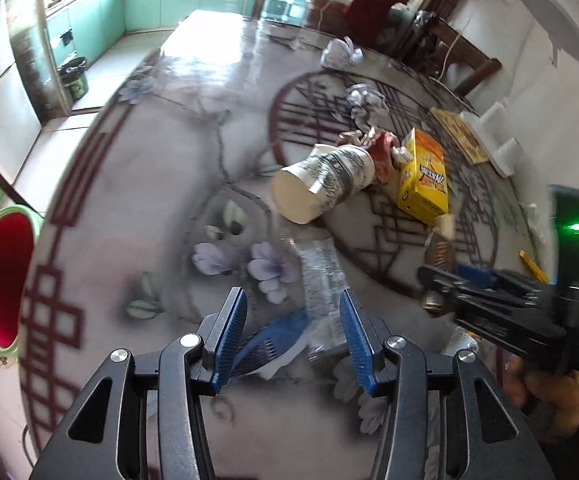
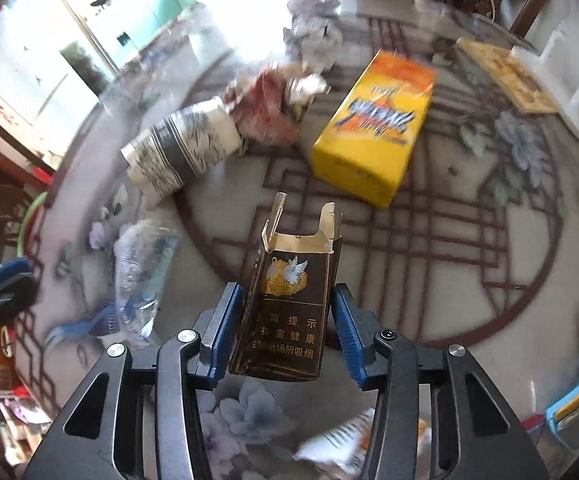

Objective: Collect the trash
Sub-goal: 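Grasp a clear plastic wrapper with the left tool while the right tool grasps the dark cigarette pack, then carry the wrapper and cigarette pack to the red bin and release them, then grasp the white paper cup with the left tool while the right tool grasps an orange snack wrapper, then carry the cup and wrapper over the red bin and open both tools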

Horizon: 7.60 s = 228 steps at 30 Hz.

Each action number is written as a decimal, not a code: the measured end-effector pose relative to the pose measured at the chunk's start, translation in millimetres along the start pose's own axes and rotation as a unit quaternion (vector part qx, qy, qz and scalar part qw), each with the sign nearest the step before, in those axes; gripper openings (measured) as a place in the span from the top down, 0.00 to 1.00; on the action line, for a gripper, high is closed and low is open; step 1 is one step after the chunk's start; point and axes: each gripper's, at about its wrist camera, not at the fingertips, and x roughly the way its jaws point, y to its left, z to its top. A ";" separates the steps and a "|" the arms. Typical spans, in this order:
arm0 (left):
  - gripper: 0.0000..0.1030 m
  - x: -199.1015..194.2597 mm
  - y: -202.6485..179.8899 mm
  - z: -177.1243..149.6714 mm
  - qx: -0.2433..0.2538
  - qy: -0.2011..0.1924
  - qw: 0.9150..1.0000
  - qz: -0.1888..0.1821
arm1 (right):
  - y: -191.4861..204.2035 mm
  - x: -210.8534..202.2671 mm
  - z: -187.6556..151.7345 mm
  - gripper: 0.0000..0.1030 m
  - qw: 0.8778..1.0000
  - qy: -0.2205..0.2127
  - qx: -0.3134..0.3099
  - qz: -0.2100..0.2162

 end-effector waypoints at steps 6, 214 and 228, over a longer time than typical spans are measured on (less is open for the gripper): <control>0.55 24.3 -21.3 8.4 0.009 0.012 1.000 -0.018 | -13.6 -19.1 -0.6 0.56 1.000 -0.013 0.009 -0.013; 0.63 -82.7 100.7 41.7 0.034 -0.073 0.997 0.017 | 96.1 -43.9 20.3 0.74 0.998 -0.054 -0.006 -0.013; 0.63 -107.9 168.5 30.7 -0.013 -0.093 0.995 0.028 | 166.6 -38.9 37.1 0.74 0.997 -0.057 -0.055 -0.011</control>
